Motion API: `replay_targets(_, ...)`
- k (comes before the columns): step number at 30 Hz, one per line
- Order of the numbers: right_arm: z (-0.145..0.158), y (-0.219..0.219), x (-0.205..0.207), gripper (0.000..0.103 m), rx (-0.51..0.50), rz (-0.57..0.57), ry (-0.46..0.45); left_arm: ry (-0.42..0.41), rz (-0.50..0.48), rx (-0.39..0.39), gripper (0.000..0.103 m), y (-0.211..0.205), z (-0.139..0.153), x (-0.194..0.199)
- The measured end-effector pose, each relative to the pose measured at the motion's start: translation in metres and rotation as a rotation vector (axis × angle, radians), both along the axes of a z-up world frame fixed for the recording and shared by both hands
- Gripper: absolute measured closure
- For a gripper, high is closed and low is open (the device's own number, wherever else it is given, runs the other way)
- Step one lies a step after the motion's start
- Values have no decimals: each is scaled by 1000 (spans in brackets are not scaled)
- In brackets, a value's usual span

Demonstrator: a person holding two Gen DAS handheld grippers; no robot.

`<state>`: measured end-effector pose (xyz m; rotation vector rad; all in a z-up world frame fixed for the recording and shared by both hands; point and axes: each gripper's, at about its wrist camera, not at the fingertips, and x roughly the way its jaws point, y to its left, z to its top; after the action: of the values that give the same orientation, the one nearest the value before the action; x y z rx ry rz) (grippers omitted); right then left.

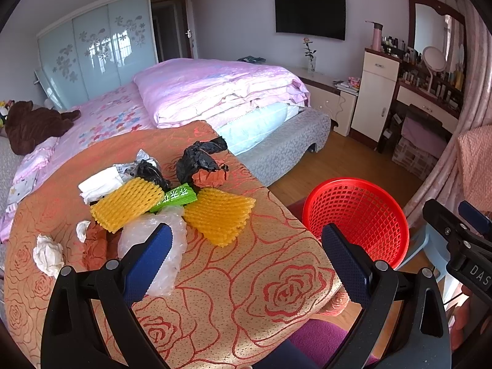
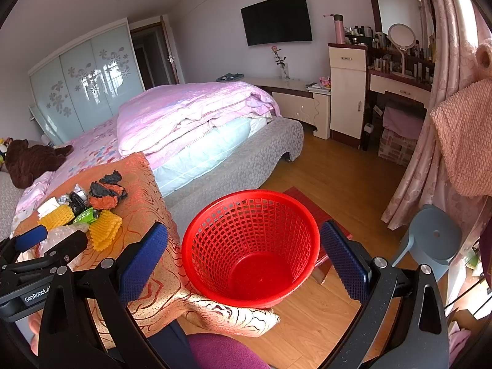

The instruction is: Collect trash

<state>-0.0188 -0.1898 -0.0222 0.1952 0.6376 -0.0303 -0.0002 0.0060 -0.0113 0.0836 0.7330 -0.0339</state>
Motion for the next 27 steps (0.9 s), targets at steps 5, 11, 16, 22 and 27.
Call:
replay_targets(5,-1,1,0,7,4,0,4,8,29,-16,9,10,0,1)
replay_targets(11,-8,6,4,7,11,19,20,-13,86,-35,9,33,6,-1)
replay_targets(16,-11,25,8,7,17,77,34,-12,137,-52,9,61,8,-3)
replay_targets(22,-13,45,9,7,12,152,47,-9,216,-68,9,112,9,-9)
replay_targets(27,-13,53,12,7,5,190,57,1,300,-103,9,167,6,-14)
